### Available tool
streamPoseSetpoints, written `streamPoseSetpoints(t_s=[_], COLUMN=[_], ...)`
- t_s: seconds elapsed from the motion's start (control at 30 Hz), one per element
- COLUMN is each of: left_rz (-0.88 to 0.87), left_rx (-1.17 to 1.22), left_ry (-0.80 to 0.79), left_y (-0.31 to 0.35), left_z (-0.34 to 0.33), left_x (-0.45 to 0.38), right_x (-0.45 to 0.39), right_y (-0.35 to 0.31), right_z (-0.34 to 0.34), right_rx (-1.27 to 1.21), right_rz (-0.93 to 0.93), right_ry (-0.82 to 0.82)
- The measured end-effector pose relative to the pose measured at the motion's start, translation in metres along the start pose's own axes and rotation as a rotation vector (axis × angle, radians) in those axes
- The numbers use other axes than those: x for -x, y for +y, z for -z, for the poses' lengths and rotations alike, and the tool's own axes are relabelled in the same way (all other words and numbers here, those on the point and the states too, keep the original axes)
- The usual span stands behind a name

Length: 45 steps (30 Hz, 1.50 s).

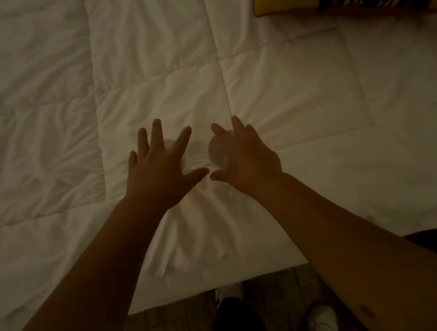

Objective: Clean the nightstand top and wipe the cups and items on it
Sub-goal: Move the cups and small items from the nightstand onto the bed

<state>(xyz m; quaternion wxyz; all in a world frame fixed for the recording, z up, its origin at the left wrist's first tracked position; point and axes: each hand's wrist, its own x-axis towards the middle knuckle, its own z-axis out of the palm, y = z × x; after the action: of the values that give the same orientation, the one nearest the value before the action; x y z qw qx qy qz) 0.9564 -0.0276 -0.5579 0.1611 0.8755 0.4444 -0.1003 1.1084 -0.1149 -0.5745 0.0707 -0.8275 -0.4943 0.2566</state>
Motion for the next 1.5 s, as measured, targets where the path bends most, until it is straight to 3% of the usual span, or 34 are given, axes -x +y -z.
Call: streamPoseSetpoints(t_s=[0.23, 0.6, 0.77, 1.03, 1.3, 1.5], left_rz=[-0.211, -0.659, -0.885, -1.169, -1.183, -1.073], left_rx=[-0.039, -0.127, -0.132, -0.147, 0.034, 0.261], left_ry=[0.041, -0.042, -0.15, -0.377, -0.685, -0.661], left_y=[0.088, 0.34, 0.457, 0.609, 0.724, 0.786], left_z=[0.013, -0.031, -0.077, -0.168, -0.27, -0.31], left_x=[0.001, 0.029, 0.079, 0.187, 0.273, 0.292], right_x=[0.043, 0.201, 0.304, 0.476, 0.611, 0.642], right_y=[0.056, 0.268, 0.337, 0.435, 0.516, 0.584], right_z=[0.027, 0.087, 0.083, 0.042, -0.001, -0.006], right_rx=[-0.083, -0.167, -0.189, -0.401, -0.43, -0.23], right_rz=[-0.116, -0.543, -0.687, -0.993, -1.314, -1.362], right_ry=[0.148, 0.244, 0.368, 0.403, 0.608, 0.654])
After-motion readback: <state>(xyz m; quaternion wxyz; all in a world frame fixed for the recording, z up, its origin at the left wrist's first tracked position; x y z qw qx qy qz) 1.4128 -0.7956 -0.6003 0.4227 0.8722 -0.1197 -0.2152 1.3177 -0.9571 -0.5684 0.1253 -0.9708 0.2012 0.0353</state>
